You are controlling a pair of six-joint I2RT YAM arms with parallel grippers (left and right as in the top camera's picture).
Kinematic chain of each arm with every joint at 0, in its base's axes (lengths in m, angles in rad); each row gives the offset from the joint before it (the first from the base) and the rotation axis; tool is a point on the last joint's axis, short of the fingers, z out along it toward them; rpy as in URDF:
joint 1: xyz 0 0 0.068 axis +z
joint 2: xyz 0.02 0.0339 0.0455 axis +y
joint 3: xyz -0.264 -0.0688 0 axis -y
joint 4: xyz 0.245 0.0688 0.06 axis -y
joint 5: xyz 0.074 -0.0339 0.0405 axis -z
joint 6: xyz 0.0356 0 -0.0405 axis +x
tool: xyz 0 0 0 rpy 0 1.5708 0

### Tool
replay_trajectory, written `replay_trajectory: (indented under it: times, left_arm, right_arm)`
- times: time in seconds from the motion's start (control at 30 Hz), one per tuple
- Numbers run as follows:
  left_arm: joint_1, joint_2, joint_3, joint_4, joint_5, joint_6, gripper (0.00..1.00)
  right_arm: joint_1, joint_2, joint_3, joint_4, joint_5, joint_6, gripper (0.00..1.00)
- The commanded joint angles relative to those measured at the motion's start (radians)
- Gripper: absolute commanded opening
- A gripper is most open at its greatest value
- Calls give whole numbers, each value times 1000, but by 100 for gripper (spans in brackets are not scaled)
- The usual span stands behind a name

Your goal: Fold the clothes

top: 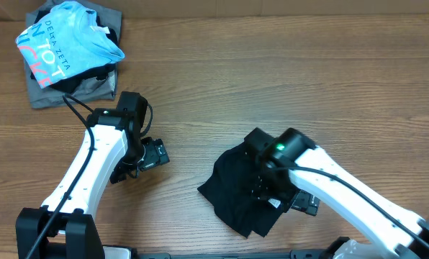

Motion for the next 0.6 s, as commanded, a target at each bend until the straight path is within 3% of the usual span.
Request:
replay_trajectory:
  times: [0.0,0.07,0.3,0.57]
  left_arm:
    - [6,0,-5,-2,-13,10,100]
    - [6,0,-5,-2,-13,10,100]
    - [6,0,-5,-1,-13,10,100]
    - [6,0,-5,-4,-10,10,100]
  right_arm:
    - [2,-88,75,-5,-5,-11,100]
    - [3,-115,79,27,-25,-61,100]
    - [43,-111,30,230,-174,-433,100]
    - [63,-3,-78,307,-286,-406,100]
